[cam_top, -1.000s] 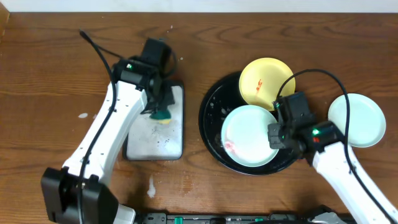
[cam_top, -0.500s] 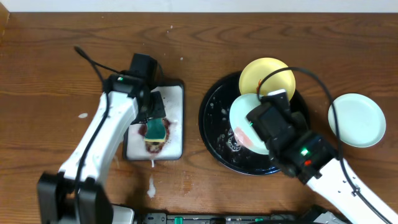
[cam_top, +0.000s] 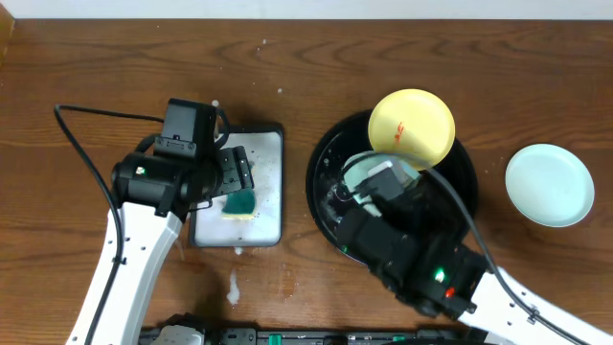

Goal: Clean dirty plates on tray and stack at the side
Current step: 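Lift the pale green plate and stack it on the right-side plate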

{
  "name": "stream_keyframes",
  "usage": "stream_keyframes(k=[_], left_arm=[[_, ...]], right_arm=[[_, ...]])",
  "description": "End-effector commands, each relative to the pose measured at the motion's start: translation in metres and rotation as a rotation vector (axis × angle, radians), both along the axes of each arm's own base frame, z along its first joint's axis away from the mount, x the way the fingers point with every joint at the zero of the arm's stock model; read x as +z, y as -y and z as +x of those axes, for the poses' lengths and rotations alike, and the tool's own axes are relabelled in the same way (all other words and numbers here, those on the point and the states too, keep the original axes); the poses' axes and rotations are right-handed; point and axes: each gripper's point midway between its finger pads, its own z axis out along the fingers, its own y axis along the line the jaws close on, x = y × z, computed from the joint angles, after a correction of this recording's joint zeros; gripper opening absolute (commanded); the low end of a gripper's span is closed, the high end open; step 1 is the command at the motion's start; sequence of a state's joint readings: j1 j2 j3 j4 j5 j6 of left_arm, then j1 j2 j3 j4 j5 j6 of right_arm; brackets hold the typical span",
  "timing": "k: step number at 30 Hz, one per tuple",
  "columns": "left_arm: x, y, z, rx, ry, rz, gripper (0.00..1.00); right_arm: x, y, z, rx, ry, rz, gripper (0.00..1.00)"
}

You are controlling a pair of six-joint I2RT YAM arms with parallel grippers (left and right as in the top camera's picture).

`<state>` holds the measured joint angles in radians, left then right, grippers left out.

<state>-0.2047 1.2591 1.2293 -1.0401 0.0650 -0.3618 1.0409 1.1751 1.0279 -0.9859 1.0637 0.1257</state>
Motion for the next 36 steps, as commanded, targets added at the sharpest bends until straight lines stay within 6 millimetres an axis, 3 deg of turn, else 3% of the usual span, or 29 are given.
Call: stream_keyframes(k=[1, 5, 36], left_arm=[[0.0043, 0.0002, 0.0021, -0.008, 0.01, -0.001, 0.82], [0.0042, 0.0001, 0.0021, -0.007, 0.01, 0.0, 0.82], [0.0042, 0.0002, 0.0021, -0.008, 0.01, -0.001, 0.83]], right_arm=[[0.0404, 0.0034, -0.0019, -0.015, 0.171, -0.097, 0.01], [0.049, 0.0038, -0.0038, -0.022, 0.216, -0.123, 0.01], [0.0498, 0.0025, -0.0031, -0.024, 0.222, -0.108, 0.01]])
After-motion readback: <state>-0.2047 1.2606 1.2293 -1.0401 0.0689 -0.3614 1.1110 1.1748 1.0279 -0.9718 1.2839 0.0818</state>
